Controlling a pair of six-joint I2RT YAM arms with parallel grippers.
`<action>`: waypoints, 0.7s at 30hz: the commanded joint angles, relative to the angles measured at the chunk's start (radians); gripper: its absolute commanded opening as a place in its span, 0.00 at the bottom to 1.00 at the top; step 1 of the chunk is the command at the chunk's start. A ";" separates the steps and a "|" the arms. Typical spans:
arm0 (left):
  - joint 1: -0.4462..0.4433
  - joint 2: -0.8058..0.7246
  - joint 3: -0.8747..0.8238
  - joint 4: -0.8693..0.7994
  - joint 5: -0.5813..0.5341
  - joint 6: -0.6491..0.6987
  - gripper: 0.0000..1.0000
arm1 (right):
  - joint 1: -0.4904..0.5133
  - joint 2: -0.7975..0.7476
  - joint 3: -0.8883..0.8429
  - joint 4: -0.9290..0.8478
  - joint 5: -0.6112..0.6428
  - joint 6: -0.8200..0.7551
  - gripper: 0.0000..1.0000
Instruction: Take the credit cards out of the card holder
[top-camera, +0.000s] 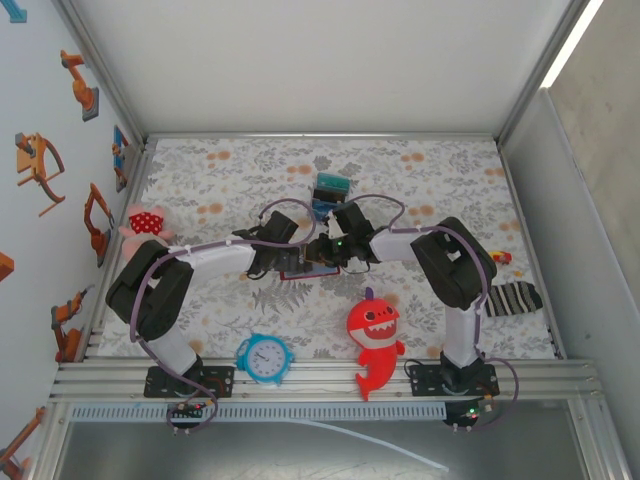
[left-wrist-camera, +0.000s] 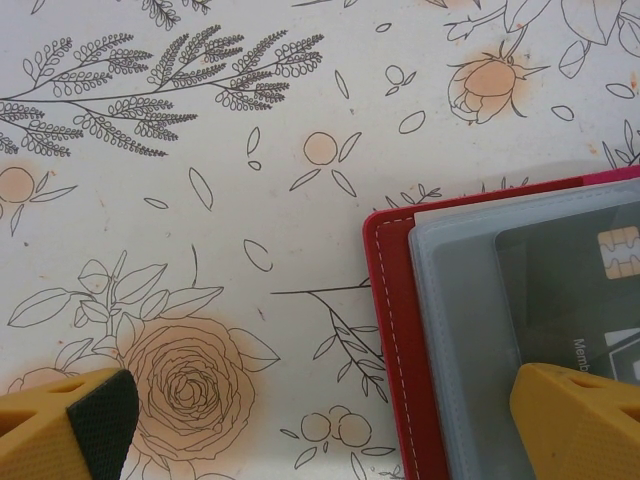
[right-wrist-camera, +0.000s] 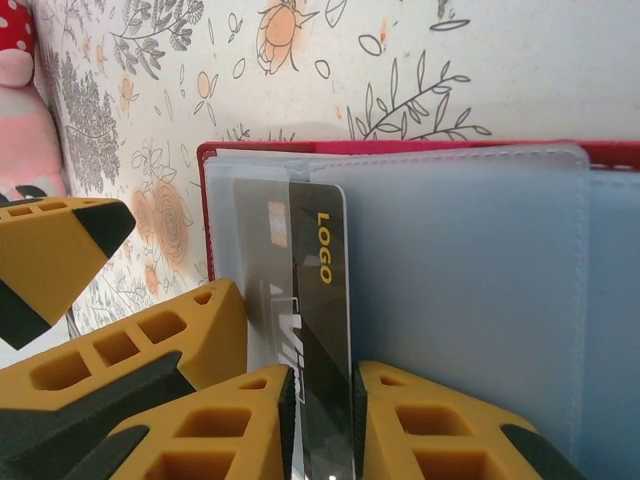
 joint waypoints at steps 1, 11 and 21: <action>-0.008 0.030 -0.030 -0.063 -0.013 0.003 0.97 | 0.002 0.009 -0.030 0.031 -0.014 0.014 0.19; -0.008 0.035 -0.029 -0.064 -0.011 0.002 0.97 | -0.003 0.010 -0.033 0.093 -0.050 0.018 0.18; -0.010 0.033 -0.027 -0.063 -0.011 0.002 0.97 | -0.004 0.027 -0.030 0.116 -0.059 0.022 0.14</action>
